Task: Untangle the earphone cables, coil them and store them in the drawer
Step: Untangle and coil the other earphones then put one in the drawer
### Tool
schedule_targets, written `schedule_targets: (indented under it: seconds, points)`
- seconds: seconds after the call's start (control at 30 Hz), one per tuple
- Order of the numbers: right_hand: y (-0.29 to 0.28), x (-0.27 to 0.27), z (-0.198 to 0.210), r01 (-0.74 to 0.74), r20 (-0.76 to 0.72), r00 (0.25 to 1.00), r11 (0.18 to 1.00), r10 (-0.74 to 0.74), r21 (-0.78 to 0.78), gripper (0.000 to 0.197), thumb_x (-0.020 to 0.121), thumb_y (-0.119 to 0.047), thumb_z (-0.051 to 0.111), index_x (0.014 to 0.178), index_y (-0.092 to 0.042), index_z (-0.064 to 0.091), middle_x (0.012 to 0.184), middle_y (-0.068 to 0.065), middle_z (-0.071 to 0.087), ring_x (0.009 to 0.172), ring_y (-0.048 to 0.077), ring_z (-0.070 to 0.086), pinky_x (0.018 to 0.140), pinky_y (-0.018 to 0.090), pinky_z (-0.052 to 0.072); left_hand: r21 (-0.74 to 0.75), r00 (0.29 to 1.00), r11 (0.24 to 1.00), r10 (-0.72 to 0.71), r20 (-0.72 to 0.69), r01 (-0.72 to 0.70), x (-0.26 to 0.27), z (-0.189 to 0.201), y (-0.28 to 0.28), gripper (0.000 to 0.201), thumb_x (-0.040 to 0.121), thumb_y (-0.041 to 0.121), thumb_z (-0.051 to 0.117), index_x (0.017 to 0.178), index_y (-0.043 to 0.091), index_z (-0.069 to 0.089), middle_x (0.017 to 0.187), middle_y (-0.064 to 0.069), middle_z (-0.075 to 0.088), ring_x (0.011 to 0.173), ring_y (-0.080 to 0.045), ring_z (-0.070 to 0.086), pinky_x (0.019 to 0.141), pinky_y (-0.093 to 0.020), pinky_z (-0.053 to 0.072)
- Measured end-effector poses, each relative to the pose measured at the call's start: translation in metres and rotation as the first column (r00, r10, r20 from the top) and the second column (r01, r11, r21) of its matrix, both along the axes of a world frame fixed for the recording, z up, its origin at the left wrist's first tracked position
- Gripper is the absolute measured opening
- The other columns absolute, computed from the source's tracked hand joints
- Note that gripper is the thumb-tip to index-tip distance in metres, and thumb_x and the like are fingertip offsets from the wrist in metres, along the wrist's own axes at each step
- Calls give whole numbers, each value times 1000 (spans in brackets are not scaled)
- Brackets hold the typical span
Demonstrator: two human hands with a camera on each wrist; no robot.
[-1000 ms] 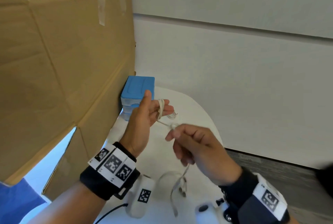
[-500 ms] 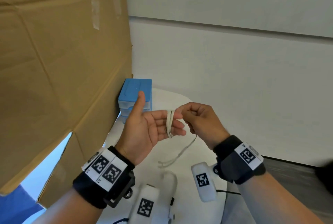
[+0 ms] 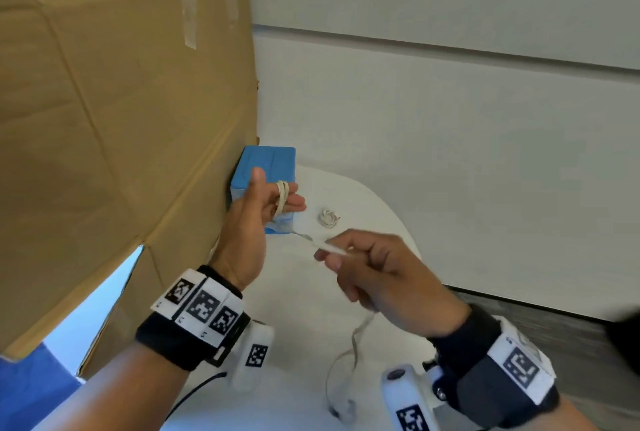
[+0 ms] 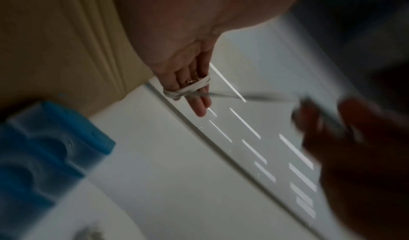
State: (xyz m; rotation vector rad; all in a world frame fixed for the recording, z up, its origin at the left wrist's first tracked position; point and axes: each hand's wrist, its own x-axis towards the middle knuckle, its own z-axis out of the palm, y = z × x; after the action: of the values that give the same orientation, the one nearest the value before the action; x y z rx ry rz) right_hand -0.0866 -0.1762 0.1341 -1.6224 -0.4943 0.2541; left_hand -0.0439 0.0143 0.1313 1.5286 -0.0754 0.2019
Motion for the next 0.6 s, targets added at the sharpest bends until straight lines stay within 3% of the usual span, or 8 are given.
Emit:
schedule_targets:
  seconds: [0.07, 0.13, 0.2, 0.3, 0.37, 0.43, 0.5, 0.6]
  points:
    - [-5, 7, 20, 97, 92, 991, 995, -100, 32, 22, 93, -21, 63, 87, 1, 64, 50, -4, 47, 46, 11, 34, 45, 17, 30, 107, 999, 994, -1, 49, -4, -1, -10, -4, 82, 84, 75, 20, 92, 13, 73, 84, -7, 75, 88, -20, 70, 90, -37, 45]
    - [-9, 18, 37, 211, 148, 964, 975, -219, 71, 18, 96, -13, 60, 82, -6, 66, 51, -3, 43, 46, 9, 32, 45, 17, 30, 121, 996, 990, -79, 49, 72, -4, -13, -9, 80, 84, 74, 20, 80, 15, 74, 75, -10, 73, 76, -26, 70, 94, -45, 46]
    - [-13, 33, 46, 312, 162, 933, 946, -322, 84, 19, 96, -15, 59, 80, -11, 68, 51, -4, 42, 46, 8, 32, 45, 16, 30, 74, 984, 982, -175, 15, 174, -10, -7, -14, 83, 86, 71, 18, 78, 11, 74, 73, -14, 71, 69, -29, 68, 89, -45, 47]
    - [-15, 54, 47, 413, 168, 893, 909, -417, 60, 18, 95, -19, 62, 81, -9, 71, 50, -8, 42, 46, 7, 33, 46, 15, 31, -66, 944, 944, -328, -44, 325, -15, 6, -18, 93, 84, 67, 13, 85, -6, 71, 71, -19, 68, 66, -32, 65, 75, -37, 51]
    - [-16, 64, 38, 451, 140, 880, 891, -455, 55, 16, 93, -17, 65, 84, -5, 71, 48, -13, 46, 45, 3, 35, 45, 13, 32, -163, 920, 910, -391, -36, 380, -18, 13, -18, 94, 83, 69, 13, 84, -5, 71, 72, -20, 67, 66, -33, 64, 72, -34, 53]
    - [-15, 70, 25, 455, 76, 885, 889, -459, 57, 13, 91, -14, 67, 88, -2, 71, 48, -15, 49, 44, 0, 39, 44, 14, 32, -271, 912, 878, -411, -4, 395, -20, 19, -16, 91, 86, 71, 17, 79, -1, 73, 70, -20, 67, 64, -32, 63, 76, -40, 53]
    - [-12, 67, 8, 417, 25, 908, 908, -418, 31, 13, 90, -15, 69, 91, -3, 73, 52, -8, 52, 44, 2, 41, 43, 17, 33, -380, 913, 843, -407, 12, 381, -20, 24, -13, 88, 87, 68, 18, 74, 0, 72, 65, -18, 65, 59, -30, 62, 83, -47, 48]
    - [-1, 46, -15, 288, 11, 958, 955, -288, -68, 14, 92, -16, 67, 92, -5, 76, 55, -2, 55, 45, 4, 41, 46, 15, 35, -503, 921, 793, -389, 19, 345, -19, 31, -5, 86, 84, 69, 23, 77, -1, 72, 69, -17, 66, 62, -28, 64, 83, -43, 51]
